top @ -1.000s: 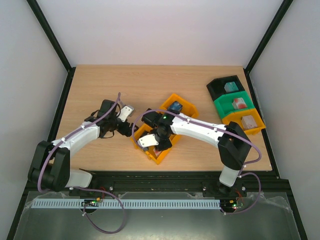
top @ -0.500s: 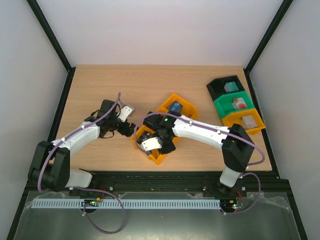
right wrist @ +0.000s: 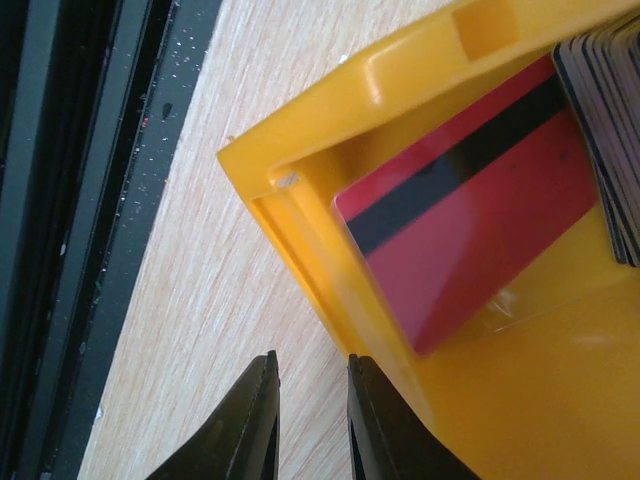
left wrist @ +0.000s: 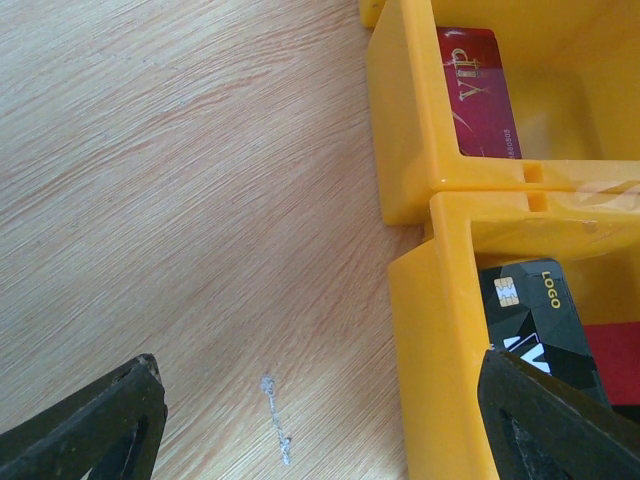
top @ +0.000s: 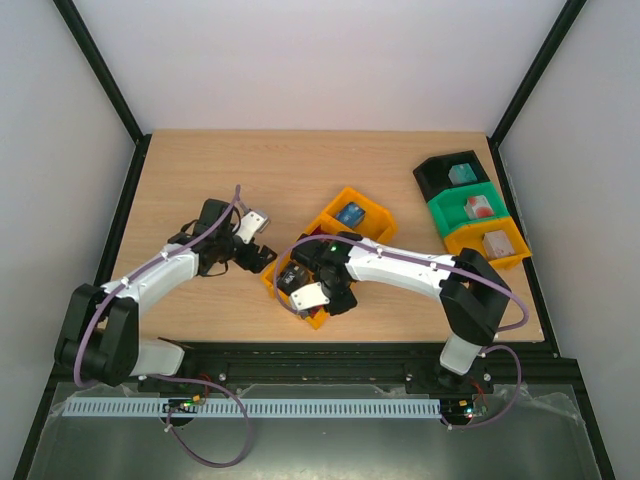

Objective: Take the credit cards out of the card holder

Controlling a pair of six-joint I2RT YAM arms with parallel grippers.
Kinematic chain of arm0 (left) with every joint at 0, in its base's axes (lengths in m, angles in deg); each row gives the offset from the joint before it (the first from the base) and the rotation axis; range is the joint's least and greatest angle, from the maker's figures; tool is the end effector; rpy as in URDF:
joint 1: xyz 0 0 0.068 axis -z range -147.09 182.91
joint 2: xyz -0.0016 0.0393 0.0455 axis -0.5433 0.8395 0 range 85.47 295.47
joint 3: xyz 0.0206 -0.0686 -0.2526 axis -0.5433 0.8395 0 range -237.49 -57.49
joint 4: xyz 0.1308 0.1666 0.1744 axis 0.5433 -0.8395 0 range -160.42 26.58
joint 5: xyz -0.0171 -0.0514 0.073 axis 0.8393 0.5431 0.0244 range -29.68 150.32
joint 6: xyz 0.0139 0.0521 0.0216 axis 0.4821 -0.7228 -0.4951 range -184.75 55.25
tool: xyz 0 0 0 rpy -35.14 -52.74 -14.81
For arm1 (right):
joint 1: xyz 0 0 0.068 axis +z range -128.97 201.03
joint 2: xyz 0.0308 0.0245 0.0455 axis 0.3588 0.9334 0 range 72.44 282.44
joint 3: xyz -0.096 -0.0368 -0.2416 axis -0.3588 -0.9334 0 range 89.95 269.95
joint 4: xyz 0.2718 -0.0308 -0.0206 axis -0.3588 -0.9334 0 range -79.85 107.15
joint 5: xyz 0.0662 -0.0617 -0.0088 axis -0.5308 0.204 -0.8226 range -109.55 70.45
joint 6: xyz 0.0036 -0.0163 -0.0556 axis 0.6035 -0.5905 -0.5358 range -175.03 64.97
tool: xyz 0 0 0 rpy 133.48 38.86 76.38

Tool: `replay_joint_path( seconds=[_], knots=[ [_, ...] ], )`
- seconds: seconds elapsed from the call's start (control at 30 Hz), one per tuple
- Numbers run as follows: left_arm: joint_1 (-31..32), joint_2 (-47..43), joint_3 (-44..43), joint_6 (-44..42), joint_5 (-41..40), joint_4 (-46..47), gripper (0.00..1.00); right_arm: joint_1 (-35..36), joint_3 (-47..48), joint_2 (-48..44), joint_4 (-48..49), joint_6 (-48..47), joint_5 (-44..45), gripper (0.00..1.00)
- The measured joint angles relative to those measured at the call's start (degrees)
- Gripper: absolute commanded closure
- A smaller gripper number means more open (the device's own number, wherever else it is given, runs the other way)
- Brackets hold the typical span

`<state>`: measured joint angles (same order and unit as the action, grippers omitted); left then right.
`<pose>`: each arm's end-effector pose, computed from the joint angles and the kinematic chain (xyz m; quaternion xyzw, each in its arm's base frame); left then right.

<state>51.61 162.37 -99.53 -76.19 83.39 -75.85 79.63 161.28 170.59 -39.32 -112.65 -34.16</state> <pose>0.2651 -0.1069 0.1791 0.3076 0.8622 -0.2085 0.3443 0.1614 0.2847 0.1877 -0.8447 0.5167 0.1274 0.0570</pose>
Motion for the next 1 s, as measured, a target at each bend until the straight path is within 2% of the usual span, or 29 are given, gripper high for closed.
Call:
replay_joint_path(
  seconds=[0.4, 0.53, 0.63, 0.8, 1.0],
  knots=[
    [0.0, -0.3, 0.0, 0.0, 0.0, -0.1, 0.14, 0.0, -0.6, -0.7, 5.1, 0.2, 1.5, 0.76],
    [0.0, -0.3, 0.0, 0.0, 0.1, -0.2, 0.14, 0.0, -1.1, -2.9, 8.1, 3.8, 1.0, 0.67],
    [0.0, -0.3, 0.0, 0.0, 0.2, -0.2, 0.14, 0.0, -2.0, -4.9, 13.6, 11.2, 1.3, 0.58],
    [0.0, -0.7, 0.0, 0.3, 0.4, -0.4, 0.14, -0.1, -4.5, -9.0, 24.1, 29.8, 3.0, 0.57],
    [0.0, -1.3, 0.0, 2.4, 0.7, -0.3, 0.14, -0.1, -6.0, -11.0, 27.6, 50.4, 5.5, 0.54]
  ],
)
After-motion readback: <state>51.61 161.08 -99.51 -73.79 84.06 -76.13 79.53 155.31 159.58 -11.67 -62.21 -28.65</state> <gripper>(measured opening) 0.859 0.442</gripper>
